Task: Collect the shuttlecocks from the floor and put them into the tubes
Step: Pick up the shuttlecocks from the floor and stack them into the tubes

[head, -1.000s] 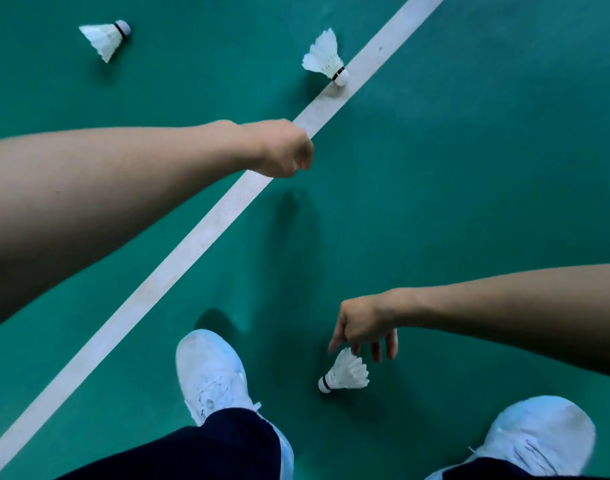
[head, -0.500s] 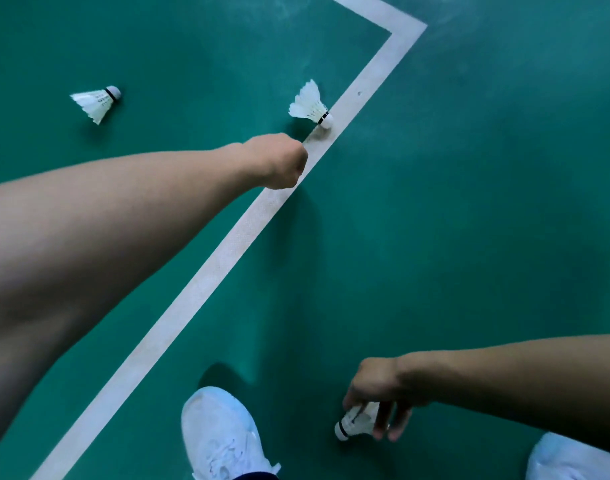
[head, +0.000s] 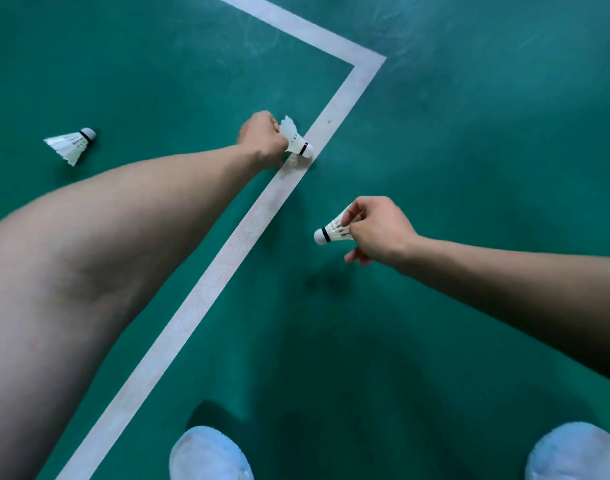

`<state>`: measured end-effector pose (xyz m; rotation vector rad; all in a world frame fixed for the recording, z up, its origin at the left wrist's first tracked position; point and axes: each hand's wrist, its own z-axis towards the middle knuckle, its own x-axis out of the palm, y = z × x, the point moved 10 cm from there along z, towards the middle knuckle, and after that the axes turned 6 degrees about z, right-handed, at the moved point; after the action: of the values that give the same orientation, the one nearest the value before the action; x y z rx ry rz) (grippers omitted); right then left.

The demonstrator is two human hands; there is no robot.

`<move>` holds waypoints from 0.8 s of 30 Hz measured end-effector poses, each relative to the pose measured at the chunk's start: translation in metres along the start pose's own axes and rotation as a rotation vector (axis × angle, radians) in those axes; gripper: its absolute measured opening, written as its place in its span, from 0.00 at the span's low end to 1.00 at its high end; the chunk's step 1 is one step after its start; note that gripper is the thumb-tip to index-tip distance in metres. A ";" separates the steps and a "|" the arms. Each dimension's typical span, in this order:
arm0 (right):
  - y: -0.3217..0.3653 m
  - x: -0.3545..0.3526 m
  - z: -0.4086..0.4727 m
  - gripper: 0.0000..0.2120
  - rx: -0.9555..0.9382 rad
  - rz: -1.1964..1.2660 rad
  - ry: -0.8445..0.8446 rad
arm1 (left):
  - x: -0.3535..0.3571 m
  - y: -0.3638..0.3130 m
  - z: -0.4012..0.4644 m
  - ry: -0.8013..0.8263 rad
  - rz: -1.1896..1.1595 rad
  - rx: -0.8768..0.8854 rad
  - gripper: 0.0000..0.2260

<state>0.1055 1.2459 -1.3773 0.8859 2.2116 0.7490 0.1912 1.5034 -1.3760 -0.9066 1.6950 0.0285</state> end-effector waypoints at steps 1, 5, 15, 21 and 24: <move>0.001 -0.006 0.000 0.14 -0.004 -0.017 -0.030 | 0.005 0.004 0.001 0.003 -0.060 -0.058 0.09; -0.002 -0.036 0.004 0.07 -0.016 -0.081 -0.140 | 0.027 0.012 -0.005 0.089 -0.333 -0.274 0.08; 0.128 -0.164 -0.079 0.11 -0.095 -0.045 -0.232 | -0.076 -0.073 -0.121 0.331 -0.737 -0.542 0.08; 0.282 -0.266 -0.268 0.15 -0.012 0.103 -0.270 | -0.314 -0.246 -0.248 0.384 -0.812 -0.377 0.12; 0.356 -0.328 -0.380 0.10 0.028 0.267 -0.360 | -0.445 -0.339 -0.312 0.330 -0.881 -0.255 0.09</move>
<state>0.1556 1.1181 -0.7772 1.2411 1.8120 0.6218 0.1503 1.3644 -0.7516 -1.8651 1.4626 -0.5297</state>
